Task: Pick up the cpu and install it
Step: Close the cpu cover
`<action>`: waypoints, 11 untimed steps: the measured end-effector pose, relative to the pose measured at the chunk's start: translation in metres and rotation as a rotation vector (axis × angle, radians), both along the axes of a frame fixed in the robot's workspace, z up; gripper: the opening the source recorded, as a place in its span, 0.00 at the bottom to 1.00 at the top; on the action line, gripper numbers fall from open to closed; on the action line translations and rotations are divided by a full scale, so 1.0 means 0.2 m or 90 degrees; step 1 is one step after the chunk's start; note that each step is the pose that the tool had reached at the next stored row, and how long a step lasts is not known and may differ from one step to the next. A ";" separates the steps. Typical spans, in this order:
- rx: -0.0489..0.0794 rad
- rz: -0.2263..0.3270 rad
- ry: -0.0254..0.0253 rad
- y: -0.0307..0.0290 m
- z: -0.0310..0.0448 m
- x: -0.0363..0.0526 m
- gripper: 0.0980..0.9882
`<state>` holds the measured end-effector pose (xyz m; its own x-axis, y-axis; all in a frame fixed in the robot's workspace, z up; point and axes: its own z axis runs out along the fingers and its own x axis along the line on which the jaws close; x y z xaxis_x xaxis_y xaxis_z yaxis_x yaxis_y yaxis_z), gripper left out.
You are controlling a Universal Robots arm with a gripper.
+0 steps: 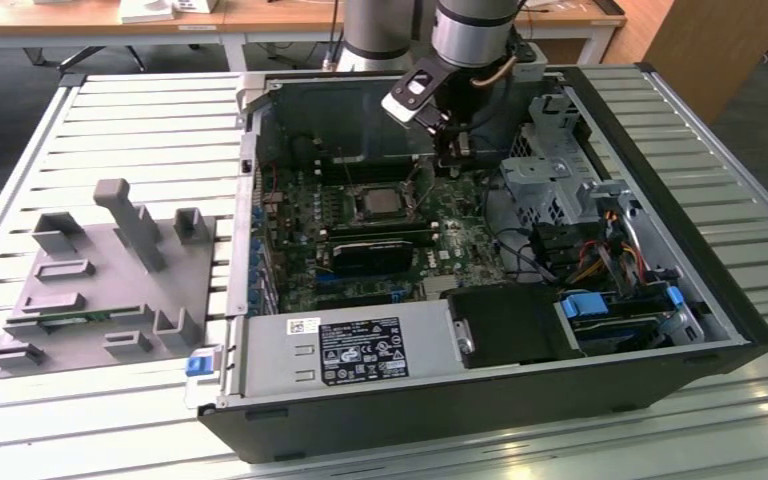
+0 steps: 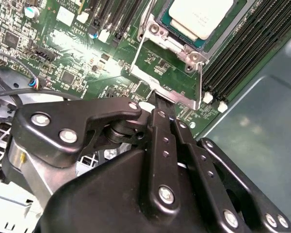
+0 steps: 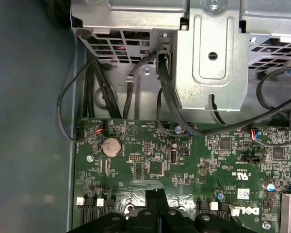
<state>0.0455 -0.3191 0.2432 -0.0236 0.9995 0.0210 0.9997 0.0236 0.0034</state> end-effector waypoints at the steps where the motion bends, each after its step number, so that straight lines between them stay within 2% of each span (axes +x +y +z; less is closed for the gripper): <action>1: 0.000 0.000 0.0000 0.000 0.000 -0.002 0.01; 11: 0.000 0.000 0.0000 0.000 -0.007 -0.033 0.01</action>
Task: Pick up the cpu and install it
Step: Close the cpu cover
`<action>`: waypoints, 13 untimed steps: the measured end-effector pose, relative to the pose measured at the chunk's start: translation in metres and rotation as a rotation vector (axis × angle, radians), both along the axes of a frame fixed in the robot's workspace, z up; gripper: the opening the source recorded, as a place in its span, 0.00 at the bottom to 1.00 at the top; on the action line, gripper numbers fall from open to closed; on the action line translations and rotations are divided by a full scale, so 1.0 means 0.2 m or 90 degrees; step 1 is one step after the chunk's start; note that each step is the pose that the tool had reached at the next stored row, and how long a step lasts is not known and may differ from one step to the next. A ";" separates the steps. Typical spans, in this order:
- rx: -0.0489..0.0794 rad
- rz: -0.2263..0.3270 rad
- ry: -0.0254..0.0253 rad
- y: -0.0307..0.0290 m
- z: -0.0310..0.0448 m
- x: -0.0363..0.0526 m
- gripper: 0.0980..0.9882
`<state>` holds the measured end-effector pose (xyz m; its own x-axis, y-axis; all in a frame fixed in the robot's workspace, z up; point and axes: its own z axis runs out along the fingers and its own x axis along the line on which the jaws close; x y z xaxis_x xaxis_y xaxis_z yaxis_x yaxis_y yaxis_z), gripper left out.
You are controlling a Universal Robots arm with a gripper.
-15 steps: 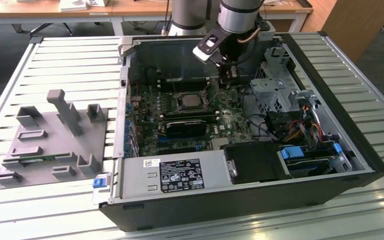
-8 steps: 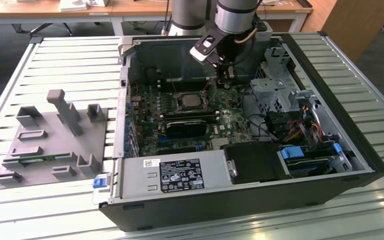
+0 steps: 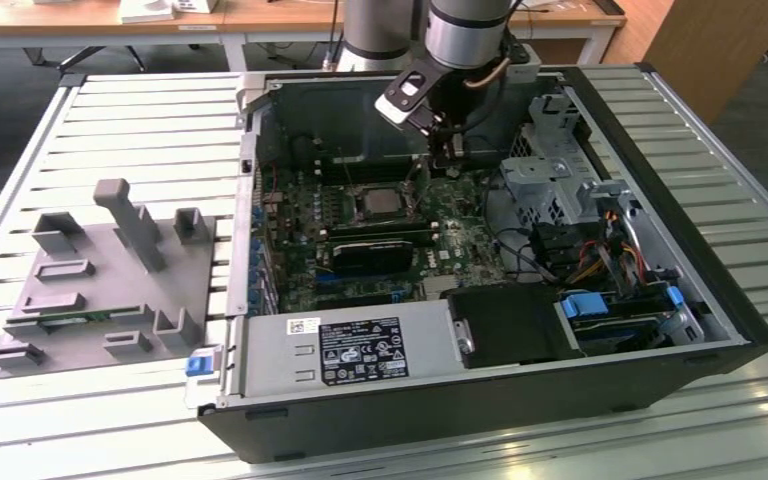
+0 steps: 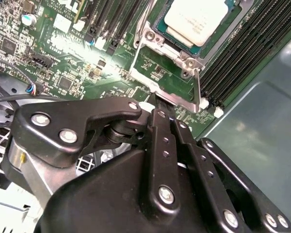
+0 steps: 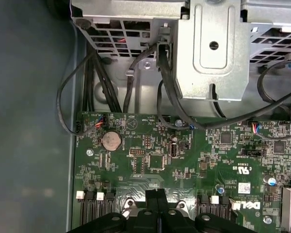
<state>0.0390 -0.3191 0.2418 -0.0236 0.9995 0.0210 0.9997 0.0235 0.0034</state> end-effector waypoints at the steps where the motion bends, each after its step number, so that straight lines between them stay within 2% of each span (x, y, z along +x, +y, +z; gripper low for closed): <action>1: 0.000 0.000 0.0000 0.000 -0.001 -0.004 0.01; 13: 0.000 0.000 0.0000 0.000 -0.026 -0.040 0.01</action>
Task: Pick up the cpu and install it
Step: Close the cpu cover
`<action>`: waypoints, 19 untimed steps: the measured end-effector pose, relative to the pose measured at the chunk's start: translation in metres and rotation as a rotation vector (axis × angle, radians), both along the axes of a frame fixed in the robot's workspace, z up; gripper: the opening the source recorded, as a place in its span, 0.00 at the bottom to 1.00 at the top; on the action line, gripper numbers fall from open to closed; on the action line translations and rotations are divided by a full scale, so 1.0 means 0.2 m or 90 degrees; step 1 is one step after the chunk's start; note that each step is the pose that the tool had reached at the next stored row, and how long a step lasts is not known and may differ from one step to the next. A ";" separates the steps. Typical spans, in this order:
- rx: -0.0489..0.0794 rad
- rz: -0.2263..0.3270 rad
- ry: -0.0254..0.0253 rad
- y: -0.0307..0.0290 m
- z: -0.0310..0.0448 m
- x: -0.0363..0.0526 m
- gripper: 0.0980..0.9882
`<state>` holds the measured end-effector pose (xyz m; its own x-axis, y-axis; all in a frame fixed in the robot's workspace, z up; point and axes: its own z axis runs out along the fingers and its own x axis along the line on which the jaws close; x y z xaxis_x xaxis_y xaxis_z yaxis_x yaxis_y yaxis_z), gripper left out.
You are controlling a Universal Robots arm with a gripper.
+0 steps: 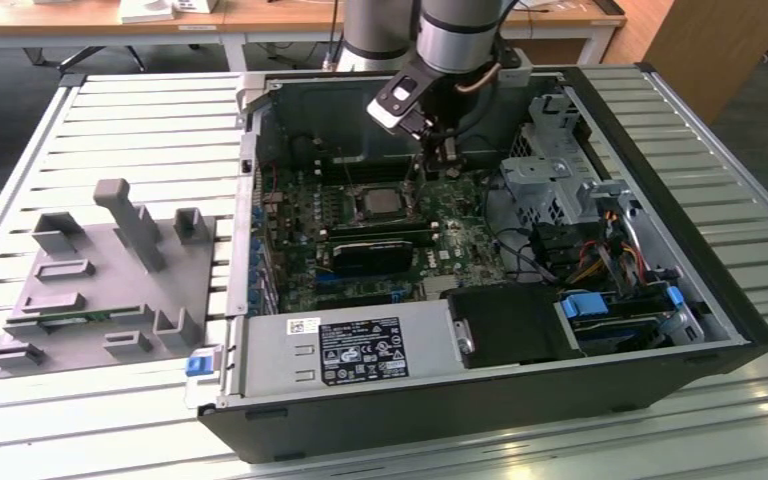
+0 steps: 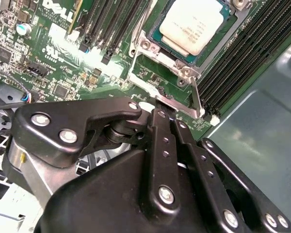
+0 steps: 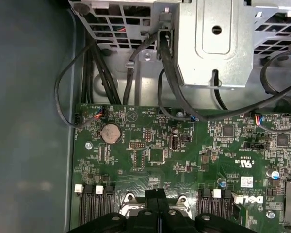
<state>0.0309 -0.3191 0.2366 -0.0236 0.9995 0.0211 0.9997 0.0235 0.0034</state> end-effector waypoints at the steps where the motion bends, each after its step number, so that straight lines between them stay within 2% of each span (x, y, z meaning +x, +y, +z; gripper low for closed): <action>1: 0.000 0.000 0.0000 0.000 -0.003 -0.003 0.01; 19: 0.000 0.000 0.0000 0.000 -0.047 -0.094 0.01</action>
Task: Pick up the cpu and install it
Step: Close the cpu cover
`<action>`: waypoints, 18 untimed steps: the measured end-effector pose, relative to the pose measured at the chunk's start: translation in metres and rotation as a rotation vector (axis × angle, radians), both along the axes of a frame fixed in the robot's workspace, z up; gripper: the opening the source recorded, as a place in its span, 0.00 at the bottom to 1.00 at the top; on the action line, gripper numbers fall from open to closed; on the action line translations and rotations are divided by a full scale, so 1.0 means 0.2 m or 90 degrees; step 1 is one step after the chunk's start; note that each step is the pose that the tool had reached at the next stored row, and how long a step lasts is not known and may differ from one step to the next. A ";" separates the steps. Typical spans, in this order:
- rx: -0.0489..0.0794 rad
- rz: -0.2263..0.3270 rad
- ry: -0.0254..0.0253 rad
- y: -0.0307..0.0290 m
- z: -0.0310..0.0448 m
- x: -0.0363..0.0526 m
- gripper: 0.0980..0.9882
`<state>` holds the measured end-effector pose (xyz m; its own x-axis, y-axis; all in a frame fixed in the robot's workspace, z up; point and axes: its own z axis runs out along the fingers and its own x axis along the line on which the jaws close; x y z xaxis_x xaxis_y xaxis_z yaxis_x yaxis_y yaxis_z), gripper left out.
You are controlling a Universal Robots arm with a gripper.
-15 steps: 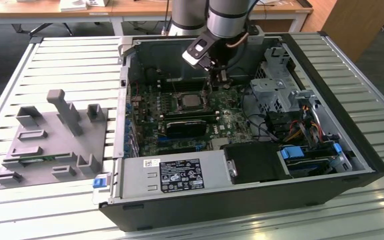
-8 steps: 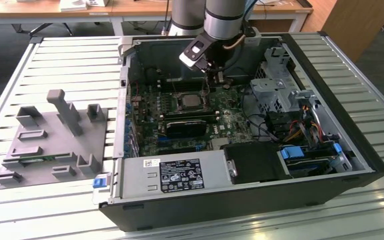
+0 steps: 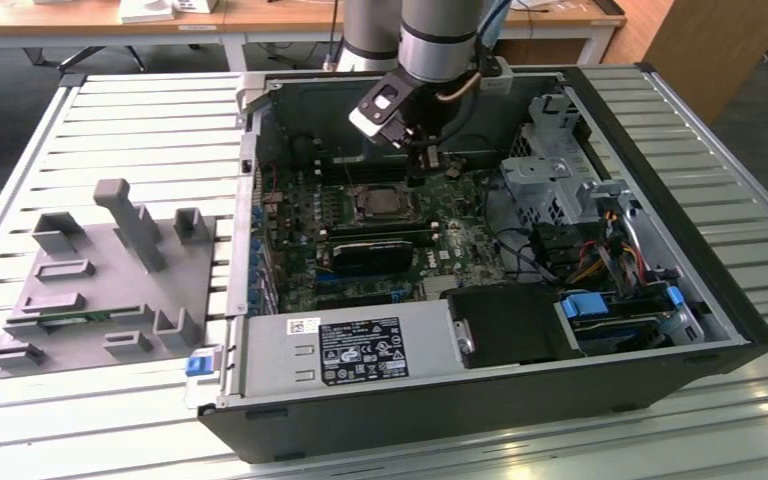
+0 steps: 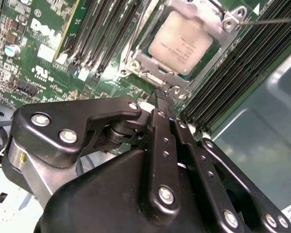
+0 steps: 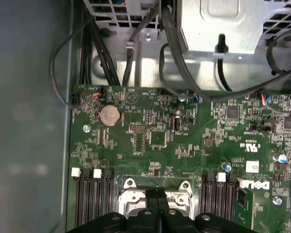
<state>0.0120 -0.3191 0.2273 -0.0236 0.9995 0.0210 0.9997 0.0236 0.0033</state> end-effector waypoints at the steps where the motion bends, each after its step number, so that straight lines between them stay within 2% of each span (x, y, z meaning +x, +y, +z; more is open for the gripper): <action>1: 0.000 0.000 0.0000 0.000 -0.002 -0.007 0.01; 8: 0.000 0.000 0.0000 0.000 -0.016 -0.077 0.01; 14: 0.000 0.000 -0.0001 0.000 -0.022 -0.114 0.01; 18: 0.000 0.000 0.0000 0.000 -0.030 -0.160 0.01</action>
